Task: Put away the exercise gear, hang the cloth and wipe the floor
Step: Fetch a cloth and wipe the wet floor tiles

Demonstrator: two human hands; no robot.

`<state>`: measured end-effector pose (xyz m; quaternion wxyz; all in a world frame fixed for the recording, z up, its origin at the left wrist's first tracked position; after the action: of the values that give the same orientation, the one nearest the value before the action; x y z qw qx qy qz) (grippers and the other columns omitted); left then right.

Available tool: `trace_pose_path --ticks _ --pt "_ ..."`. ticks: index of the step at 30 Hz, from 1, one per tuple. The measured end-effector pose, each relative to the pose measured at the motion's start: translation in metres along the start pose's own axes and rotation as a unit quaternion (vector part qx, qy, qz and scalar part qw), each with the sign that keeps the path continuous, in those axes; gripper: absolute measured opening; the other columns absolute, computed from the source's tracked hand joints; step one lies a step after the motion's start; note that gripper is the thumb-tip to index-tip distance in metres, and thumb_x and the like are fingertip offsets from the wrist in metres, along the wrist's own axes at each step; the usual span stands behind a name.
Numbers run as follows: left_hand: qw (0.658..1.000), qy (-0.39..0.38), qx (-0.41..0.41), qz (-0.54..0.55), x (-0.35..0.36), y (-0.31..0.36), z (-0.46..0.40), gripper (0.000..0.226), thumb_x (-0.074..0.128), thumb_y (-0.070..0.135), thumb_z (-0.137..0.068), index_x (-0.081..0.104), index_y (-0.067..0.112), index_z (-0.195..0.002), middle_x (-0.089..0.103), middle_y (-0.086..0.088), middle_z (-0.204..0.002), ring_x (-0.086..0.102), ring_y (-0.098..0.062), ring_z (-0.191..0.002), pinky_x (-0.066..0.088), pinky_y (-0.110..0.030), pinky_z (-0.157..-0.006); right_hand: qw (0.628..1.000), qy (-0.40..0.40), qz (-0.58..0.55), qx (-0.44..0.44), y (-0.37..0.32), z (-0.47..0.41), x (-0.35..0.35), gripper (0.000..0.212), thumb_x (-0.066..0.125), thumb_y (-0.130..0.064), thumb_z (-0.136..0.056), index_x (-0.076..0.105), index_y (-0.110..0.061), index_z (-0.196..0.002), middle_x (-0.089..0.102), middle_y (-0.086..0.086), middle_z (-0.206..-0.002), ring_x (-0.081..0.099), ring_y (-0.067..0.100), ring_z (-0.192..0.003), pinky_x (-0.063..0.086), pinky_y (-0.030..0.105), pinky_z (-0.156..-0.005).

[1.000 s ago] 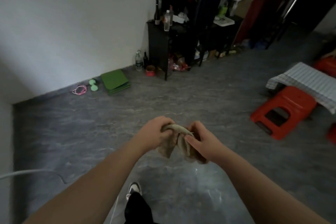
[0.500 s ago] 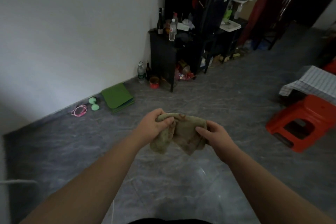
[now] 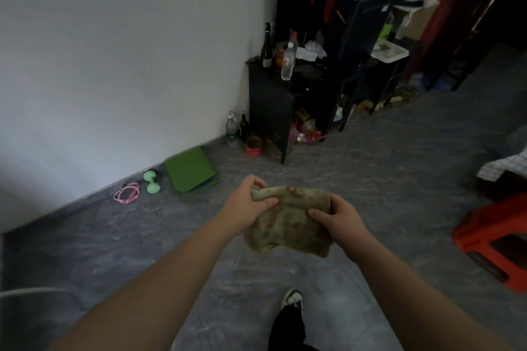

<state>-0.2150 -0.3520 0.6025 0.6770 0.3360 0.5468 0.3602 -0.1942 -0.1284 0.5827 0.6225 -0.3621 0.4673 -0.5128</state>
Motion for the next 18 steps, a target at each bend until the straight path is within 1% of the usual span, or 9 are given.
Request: trace_pose_path --ticks 2,3,4,6,8,11,14,16,18 --pt "0.999 -0.021 0.005 -0.023 0.000 0.003 -0.041 0.030 0.072 0.037 -0.083 0.053 0.031 -0.106 0.057 0.005 -0.086 0.056 -0.009 -0.075 0.039 -0.021 -0.057 1.000 -0.005 0.005 -0.021 -0.013 -0.043 -0.013 0.024 0.071 -0.015 -0.085 0.066 -0.026 -0.106 0.073 -0.001 -0.100 0.069 0.017 -0.094 0.057 0.047 -0.086" --pt "0.999 -0.025 0.012 -0.032 0.000 0.007 -0.062 0.030 0.071 0.035 -0.085 0.052 0.032 -0.108 0.057 0.006 -0.088 0.058 -0.009 -0.078 0.040 -0.019 -0.059 1.000 -0.013 0.010 -0.026 -0.021 -0.064 -0.020 0.023 0.069 -0.015 -0.087 0.065 -0.026 -0.107 0.073 0.000 -0.100 0.069 0.018 -0.094 0.056 0.048 -0.087" --pt "0.999 -0.022 0.019 -0.032 -0.002 0.010 -0.083 0.030 0.069 0.033 -0.087 0.051 0.032 -0.110 0.059 0.006 -0.093 0.061 -0.011 -0.084 0.043 -0.017 -0.064 0.999 -0.018 0.010 -0.027 -0.027 -0.086 -0.027 0.023 0.068 -0.016 -0.088 0.065 -0.025 -0.109 0.072 0.000 -0.102 0.069 0.018 -0.095 0.056 0.048 -0.087" --pt "0.999 -0.022 0.022 -0.031 -0.005 0.017 -0.123 0.028 0.064 0.026 -0.091 0.051 0.028 -0.115 0.061 0.007 -0.104 0.062 -0.011 -0.099 0.047 -0.016 -0.079 1.000 -0.017 0.001 -0.022 -0.037 -0.127 -0.041 0.025 0.067 -0.018 -0.088 0.064 -0.026 -0.112 0.072 0.000 -0.104 0.068 0.017 -0.097 0.056 0.048 -0.088" --pt "0.997 -0.024 0.028 -0.064 -0.010 0.025 -0.163 0.030 0.059 0.022 -0.094 0.050 0.024 -0.123 0.061 0.006 -0.116 0.059 -0.009 -0.110 0.044 -0.019 -0.092 1.000 -0.020 -0.017 -0.017 -0.050 -0.168 -0.052 0.026 0.069 -0.020 -0.087 0.064 -0.027 -0.112 0.072 -0.001 -0.104 0.069 0.017 -0.097 0.056 0.047 -0.088" --pt "0.993 -0.012 0.039 -0.114 -0.019 0.035 -0.213 0.037 0.055 0.021 -0.095 0.047 0.024 -0.131 0.057 0.005 -0.131 0.053 -0.009 -0.120 0.040 -0.026 -0.102 0.998 -0.010 -0.058 0.008 -0.064 -0.222 -0.066 0.027 0.069 -0.022 -0.088 0.065 -0.024 -0.114 0.073 0.002 -0.105 0.070 0.021 -0.098 0.056 0.050 -0.089" --pt "0.989 -0.022 0.048 -0.142 -0.023 0.041 -0.260 0.039 0.052 0.023 -0.095 0.044 0.029 -0.133 0.052 0.006 -0.137 0.051 -0.012 -0.124 0.041 -0.033 -0.105 0.994 -0.001 -0.100 0.036 -0.075 -0.269 -0.073 0.024 0.067 -0.021 -0.090 0.065 -0.024 -0.113 0.072 0.004 -0.107 0.070 0.023 -0.098 0.055 0.050 -0.089" --pt "0.984 -0.030 0.054 -0.164 -0.027 0.041 -0.297 0.041 0.052 0.024 -0.095 0.043 0.030 -0.134 0.051 0.005 -0.138 0.050 -0.013 -0.124 0.041 -0.033 -0.104 0.992 0.011 -0.116 0.042 -0.083 -0.301 -0.074 0.018 0.066 -0.020 -0.091 0.066 -0.027 -0.108 0.073 0.005 -0.106 0.070 0.023 -0.098 0.056 0.049 -0.088" --pt "0.985 -0.029 0.058 -0.163 -0.034 0.037 -0.340 0.042 0.051 0.024 -0.095 0.042 0.030 -0.135 0.051 0.004 -0.139 0.050 -0.012 -0.124 0.041 -0.030 -0.102 0.991 0.022 -0.122 0.049 -0.091 -0.338 -0.073 0.016 0.064 -0.017 -0.092 0.066 -0.027 -0.104 0.072 0.006 -0.105 0.069 0.025 -0.098 0.056 0.049 -0.088"
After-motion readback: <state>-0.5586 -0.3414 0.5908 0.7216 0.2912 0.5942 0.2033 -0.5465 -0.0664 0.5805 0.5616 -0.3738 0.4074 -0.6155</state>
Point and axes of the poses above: each hand's wrist, its own z-axis away from the middle knuckle, its own x-axis out of the palm, y = z × x, the point moved 5 cm from there along -z, towards the middle knuckle
